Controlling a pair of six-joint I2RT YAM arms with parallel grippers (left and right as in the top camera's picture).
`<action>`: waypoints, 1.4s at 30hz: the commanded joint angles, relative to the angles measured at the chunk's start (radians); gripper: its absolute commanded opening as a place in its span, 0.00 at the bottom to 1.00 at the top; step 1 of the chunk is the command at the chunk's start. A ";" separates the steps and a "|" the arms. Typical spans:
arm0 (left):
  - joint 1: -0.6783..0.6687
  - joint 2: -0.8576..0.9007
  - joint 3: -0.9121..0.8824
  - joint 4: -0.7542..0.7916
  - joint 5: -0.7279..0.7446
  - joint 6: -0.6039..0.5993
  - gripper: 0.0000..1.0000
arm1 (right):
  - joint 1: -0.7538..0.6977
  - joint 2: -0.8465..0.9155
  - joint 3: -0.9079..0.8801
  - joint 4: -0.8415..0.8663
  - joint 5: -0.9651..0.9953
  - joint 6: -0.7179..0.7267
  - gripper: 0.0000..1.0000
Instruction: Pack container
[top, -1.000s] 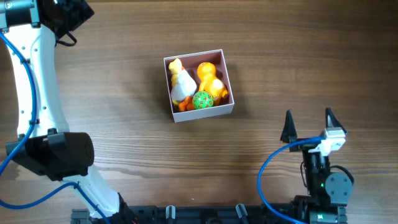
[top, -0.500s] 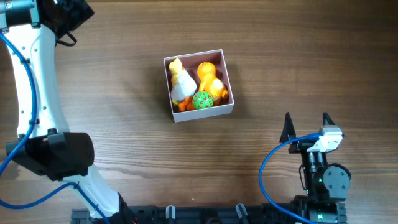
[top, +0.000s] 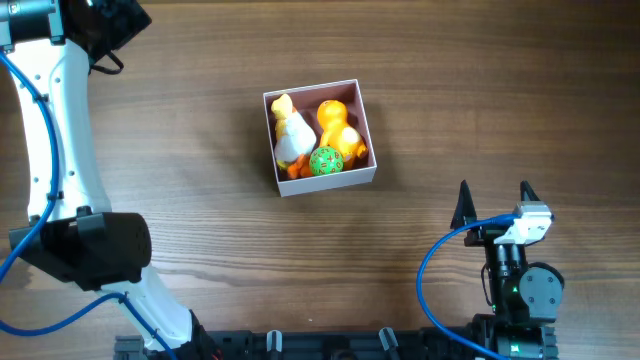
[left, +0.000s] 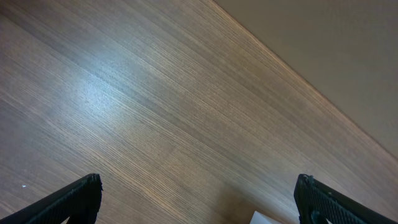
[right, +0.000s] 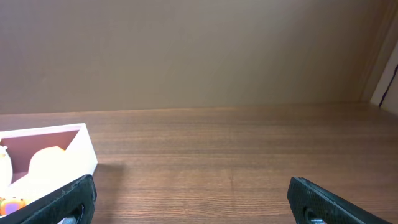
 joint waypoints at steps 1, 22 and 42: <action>-0.002 -0.016 0.008 0.000 0.008 -0.010 1.00 | 0.005 -0.005 -0.001 0.000 0.021 0.019 1.00; -0.002 -0.016 0.008 0.000 0.008 -0.010 1.00 | 0.005 -0.005 -0.001 0.000 0.021 0.018 1.00; 0.000 -0.072 0.008 0.018 0.008 -0.014 1.00 | 0.005 -0.005 -0.001 0.000 0.021 0.018 1.00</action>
